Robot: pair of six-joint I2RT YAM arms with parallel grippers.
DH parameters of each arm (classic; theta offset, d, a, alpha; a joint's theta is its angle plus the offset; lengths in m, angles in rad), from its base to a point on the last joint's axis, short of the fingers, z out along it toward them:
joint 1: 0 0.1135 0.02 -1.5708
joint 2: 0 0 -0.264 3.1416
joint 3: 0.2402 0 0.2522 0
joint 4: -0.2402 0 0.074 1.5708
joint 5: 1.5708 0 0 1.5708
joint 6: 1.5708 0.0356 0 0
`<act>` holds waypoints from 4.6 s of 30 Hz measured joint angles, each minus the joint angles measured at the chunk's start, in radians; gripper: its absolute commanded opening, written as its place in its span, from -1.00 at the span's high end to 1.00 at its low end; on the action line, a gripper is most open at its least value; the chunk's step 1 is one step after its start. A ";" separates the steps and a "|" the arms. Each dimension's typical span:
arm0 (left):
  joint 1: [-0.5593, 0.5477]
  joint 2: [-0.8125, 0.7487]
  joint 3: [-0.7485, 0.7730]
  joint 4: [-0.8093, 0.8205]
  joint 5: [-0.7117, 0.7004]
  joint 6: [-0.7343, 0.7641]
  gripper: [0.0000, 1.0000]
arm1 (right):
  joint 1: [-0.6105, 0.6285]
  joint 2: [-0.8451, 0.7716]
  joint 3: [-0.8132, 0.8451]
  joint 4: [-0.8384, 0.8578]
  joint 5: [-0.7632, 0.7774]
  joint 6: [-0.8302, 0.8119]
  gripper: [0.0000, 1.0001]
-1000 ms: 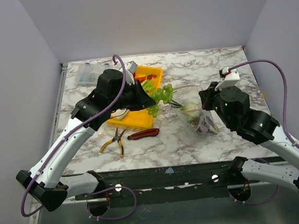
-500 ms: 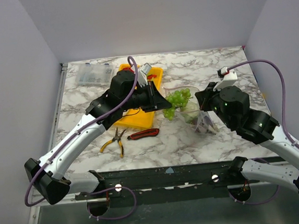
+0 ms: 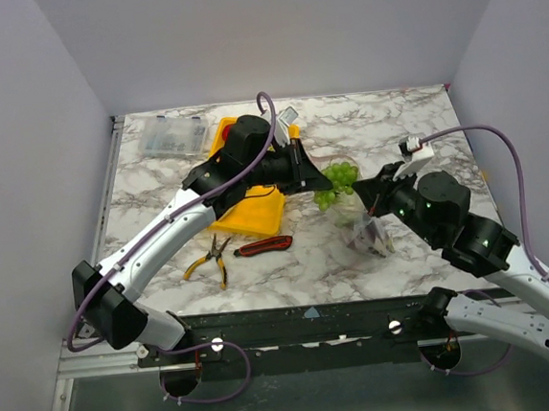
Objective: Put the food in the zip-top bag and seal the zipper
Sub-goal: Place the fake fruit in the zipper food storage bag, then adjust the zipper food storage bag at the center of the board, then move the bin to the center of the board.
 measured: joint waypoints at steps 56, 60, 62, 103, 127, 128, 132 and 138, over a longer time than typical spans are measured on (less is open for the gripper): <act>0.106 -0.023 -0.127 0.017 0.041 0.148 0.34 | 0.000 -0.187 -0.203 0.204 0.022 0.088 0.99; 0.087 -0.010 -0.126 0.038 0.050 0.136 0.59 | 0.000 -0.187 -0.203 0.204 0.022 0.087 0.99; 0.085 -0.002 -0.126 0.046 0.052 0.133 0.81 | 0.000 -0.186 -0.201 0.202 0.022 0.087 0.99; 0.130 0.140 0.217 -0.132 0.126 0.117 0.13 | 0.002 0.017 0.058 -0.032 0.348 -0.090 0.99; 0.439 0.481 0.375 -0.157 -0.303 0.489 -0.47 | 0.001 0.064 0.048 0.066 0.483 -0.162 0.99; 0.449 0.508 0.377 -0.158 -0.307 0.480 -0.47 | 0.001 0.064 0.048 0.071 0.483 -0.166 0.99; 0.494 0.599 0.375 -0.133 -0.313 0.352 -0.43 | 0.001 0.073 0.048 0.087 0.482 -0.177 0.99; 0.541 0.679 0.362 -0.032 -0.330 0.124 -0.34 | 0.001 0.119 0.048 0.097 0.482 -0.193 0.99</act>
